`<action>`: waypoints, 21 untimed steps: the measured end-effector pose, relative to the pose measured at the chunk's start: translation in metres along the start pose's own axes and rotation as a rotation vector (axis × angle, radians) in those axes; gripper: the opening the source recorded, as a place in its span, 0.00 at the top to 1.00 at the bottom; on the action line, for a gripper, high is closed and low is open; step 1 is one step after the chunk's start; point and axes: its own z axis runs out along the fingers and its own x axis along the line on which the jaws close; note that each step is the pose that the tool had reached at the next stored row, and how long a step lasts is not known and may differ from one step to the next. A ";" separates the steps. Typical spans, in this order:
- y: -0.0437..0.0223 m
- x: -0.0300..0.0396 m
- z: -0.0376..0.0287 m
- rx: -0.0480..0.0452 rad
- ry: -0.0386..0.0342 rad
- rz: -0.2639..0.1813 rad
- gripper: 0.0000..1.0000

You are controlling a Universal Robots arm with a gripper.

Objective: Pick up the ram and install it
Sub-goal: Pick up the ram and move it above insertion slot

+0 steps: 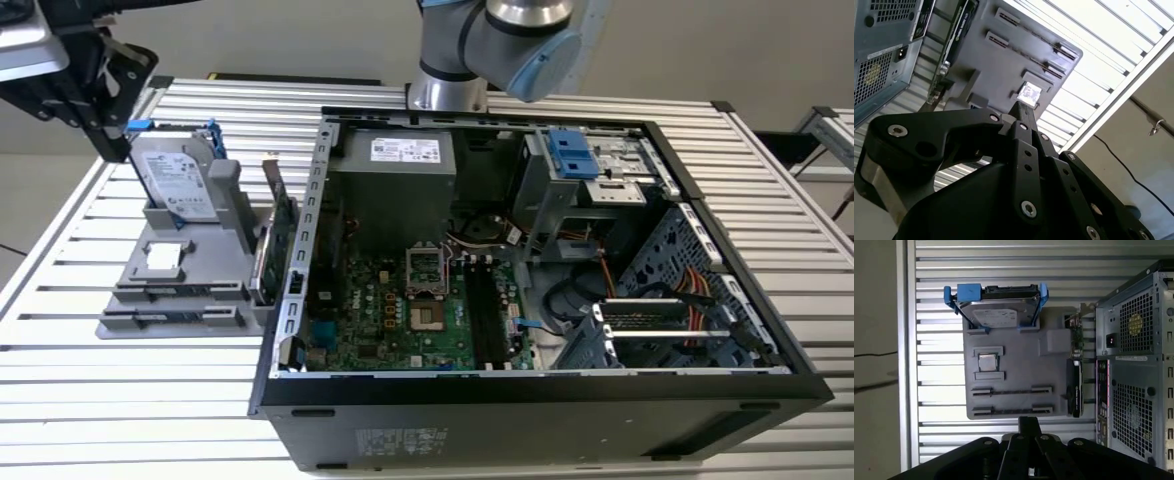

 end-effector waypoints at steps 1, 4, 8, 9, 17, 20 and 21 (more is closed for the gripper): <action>-0.0005 0.0004 0.0000 -0.0002 -0.0001 0.000 1.00; -0.0015 0.0016 0.0000 -0.0003 -0.0001 0.000 1.00; -0.0030 0.0023 -0.0001 -0.0004 0.0000 0.000 1.00; -0.0039 0.0023 -0.0002 -0.0005 -0.0001 0.000 1.00; -0.0039 0.0023 -0.0002 -0.0005 0.0002 -0.004 1.00; -0.0039 0.0022 -0.0002 -0.0005 0.0002 -0.005 1.00; -0.0039 0.0023 -0.0002 -0.0005 0.0003 -0.006 1.00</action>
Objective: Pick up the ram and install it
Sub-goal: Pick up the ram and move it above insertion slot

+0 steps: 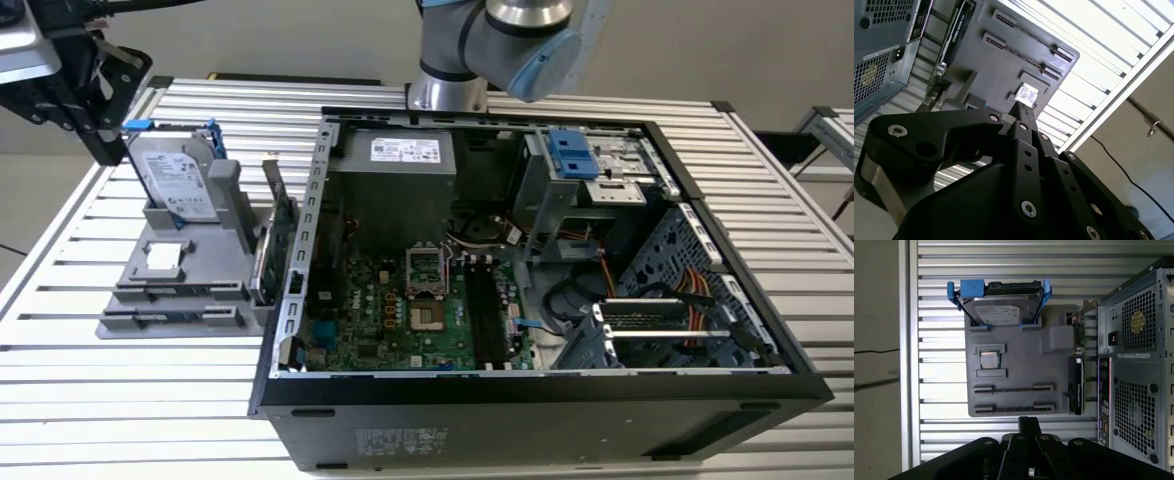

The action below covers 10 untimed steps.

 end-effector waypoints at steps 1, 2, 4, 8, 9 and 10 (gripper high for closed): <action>0.0000 0.0000 0.0000 0.0000 0.0000 -0.001 1.00; 0.0000 0.0000 0.0000 0.0000 0.0001 -0.001 1.00; 0.0000 0.0000 0.0000 -0.0001 0.0001 -0.002 1.00; 0.0000 0.0000 0.0000 -0.0001 0.0002 -0.004 1.00; 0.0000 0.0000 0.0000 -0.0001 0.0003 -0.005 1.00; 0.0000 0.0000 0.0001 -0.0003 0.0004 -0.009 1.00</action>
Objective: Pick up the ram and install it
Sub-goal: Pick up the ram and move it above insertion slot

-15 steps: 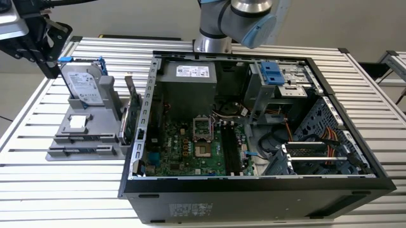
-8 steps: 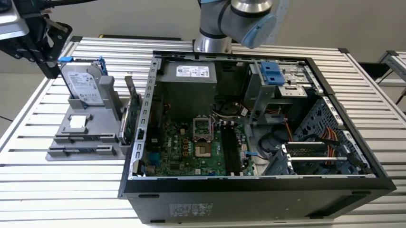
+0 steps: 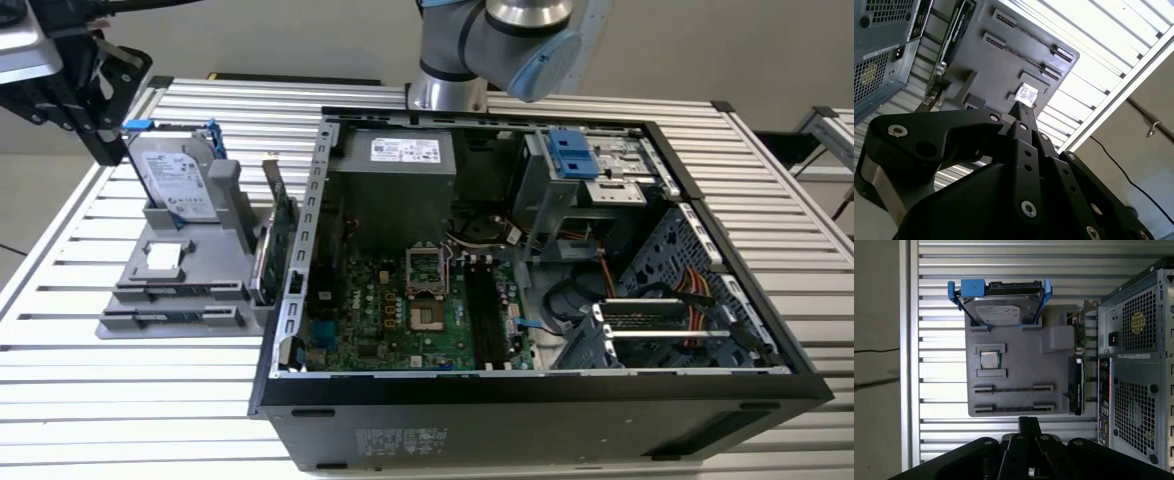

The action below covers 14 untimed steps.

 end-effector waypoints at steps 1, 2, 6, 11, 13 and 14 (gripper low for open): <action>0.0000 0.0000 0.0000 -0.0001 0.0002 -0.005 1.00; 0.0000 0.0000 0.0000 -0.0002 0.0004 -0.009 1.00; -0.0001 0.0000 -0.0001 -0.0004 0.0014 -0.026 1.00; 0.0000 0.0000 -0.0001 -0.0007 0.0026 -0.048 1.00; 0.0000 0.0000 -0.0001 -0.0009 0.0029 -0.057 1.00; 0.0000 0.0000 -0.0001 -0.0010 0.0031 -0.060 1.00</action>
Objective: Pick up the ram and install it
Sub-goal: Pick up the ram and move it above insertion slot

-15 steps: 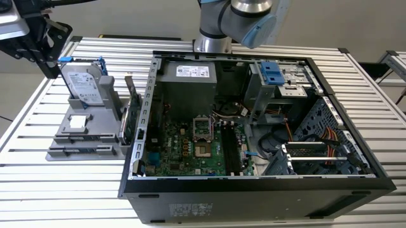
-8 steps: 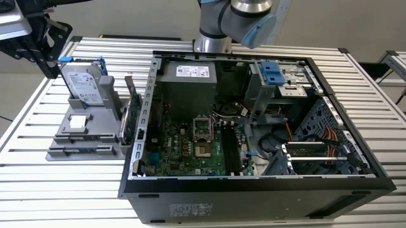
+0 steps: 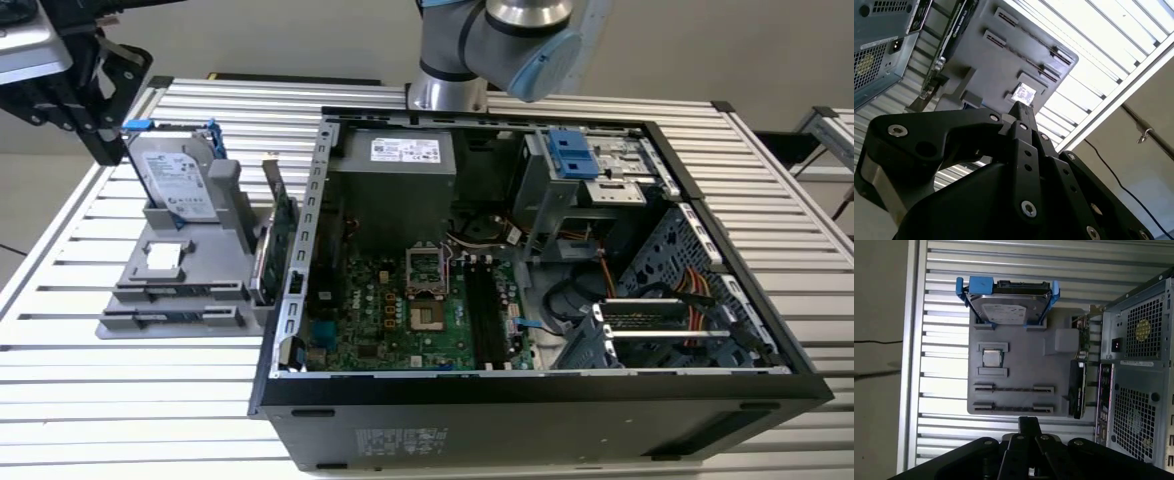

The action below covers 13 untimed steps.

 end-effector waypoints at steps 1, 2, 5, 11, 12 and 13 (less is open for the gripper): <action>0.0000 0.0000 0.0000 -0.0001 0.0002 -0.004 1.00; 0.0000 0.0000 0.0000 -0.0001 0.0004 -0.008 1.00; 0.0000 0.0000 0.0000 -0.0004 0.0009 -0.020 1.00; 0.0000 0.0001 0.0000 -0.0008 0.0021 -0.042 1.00; 0.0000 0.0001 0.0000 -0.0008 0.0023 -0.046 1.00; 0.0000 0.0001 0.0000 -0.0009 0.0024 -0.049 1.00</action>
